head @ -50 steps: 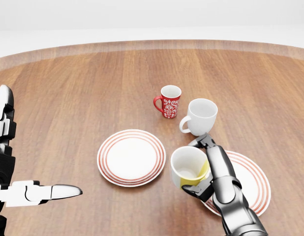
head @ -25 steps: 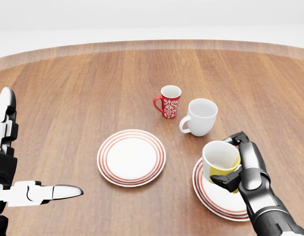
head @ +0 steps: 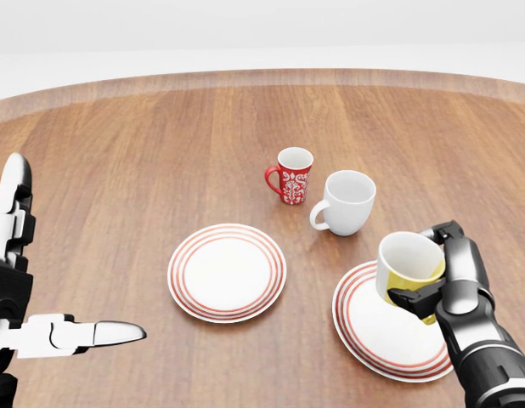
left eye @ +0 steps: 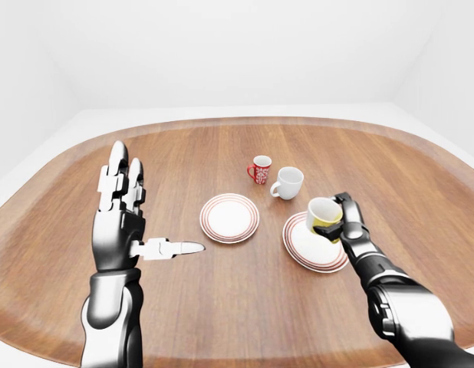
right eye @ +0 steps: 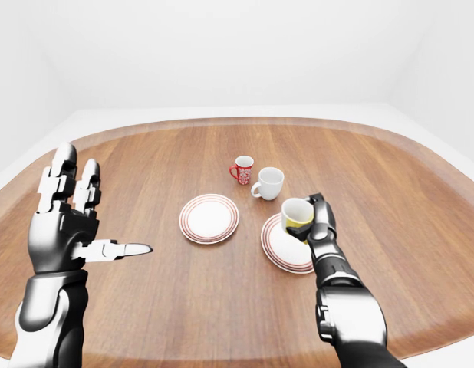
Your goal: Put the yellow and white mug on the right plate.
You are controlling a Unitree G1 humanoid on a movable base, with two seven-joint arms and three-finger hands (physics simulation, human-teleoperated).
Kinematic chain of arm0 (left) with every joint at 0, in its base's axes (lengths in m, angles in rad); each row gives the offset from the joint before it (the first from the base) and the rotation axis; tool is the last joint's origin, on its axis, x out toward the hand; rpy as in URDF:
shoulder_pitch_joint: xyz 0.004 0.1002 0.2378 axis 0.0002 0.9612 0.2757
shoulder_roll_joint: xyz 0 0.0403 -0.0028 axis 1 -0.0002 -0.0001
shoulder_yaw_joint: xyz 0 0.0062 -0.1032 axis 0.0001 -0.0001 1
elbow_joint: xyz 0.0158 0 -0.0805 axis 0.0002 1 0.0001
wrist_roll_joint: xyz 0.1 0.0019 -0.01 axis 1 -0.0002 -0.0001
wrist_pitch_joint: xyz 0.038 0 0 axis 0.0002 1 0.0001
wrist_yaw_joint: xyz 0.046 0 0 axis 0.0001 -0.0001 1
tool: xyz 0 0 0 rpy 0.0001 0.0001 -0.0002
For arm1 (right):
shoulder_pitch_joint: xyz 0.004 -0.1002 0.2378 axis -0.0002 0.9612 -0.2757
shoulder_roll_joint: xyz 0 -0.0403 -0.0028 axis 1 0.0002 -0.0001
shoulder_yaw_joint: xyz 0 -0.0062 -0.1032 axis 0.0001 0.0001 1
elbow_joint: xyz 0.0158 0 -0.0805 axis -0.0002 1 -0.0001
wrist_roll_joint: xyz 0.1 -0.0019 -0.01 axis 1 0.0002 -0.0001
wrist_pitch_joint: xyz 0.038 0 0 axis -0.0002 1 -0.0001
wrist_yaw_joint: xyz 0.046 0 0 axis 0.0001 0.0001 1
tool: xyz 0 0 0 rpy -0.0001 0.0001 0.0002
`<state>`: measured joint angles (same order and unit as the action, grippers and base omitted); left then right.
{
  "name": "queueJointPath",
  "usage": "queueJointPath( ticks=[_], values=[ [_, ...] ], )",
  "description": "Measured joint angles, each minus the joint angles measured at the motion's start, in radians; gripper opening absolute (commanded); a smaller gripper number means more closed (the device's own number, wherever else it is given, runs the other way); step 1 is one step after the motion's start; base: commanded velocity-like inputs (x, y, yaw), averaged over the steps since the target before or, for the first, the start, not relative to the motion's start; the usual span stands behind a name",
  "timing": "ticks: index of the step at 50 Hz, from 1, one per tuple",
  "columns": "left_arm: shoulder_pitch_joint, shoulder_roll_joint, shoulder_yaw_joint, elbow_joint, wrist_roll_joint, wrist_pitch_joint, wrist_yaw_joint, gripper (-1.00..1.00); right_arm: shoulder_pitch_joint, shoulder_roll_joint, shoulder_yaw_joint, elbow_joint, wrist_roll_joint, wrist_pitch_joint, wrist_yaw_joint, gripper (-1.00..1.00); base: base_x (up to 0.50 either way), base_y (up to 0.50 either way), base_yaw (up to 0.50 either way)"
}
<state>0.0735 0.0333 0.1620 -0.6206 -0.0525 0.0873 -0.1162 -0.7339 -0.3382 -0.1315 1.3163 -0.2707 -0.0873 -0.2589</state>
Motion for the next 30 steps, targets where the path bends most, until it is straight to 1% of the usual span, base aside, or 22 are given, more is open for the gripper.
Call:
queueJointPath(
  ticks=[22, 30],
  values=[
    [0.002, -0.001, -0.004, 0.001, 0.002, 0.000, -0.001, 1.00, 0.002, -0.001, -0.023, 0.039, -0.077, 0.000, -0.140, -1.00, 0.00, 0.00, 0.00],
    [0.002, -0.001, -0.006, 0.004, 0.003, 0.000, -0.001, 1.00, 0.019, 0.008, -0.028, 0.048, -0.109, 0.000, -0.172, -1.00, 0.00, 0.00, 0.00]
  ],
)
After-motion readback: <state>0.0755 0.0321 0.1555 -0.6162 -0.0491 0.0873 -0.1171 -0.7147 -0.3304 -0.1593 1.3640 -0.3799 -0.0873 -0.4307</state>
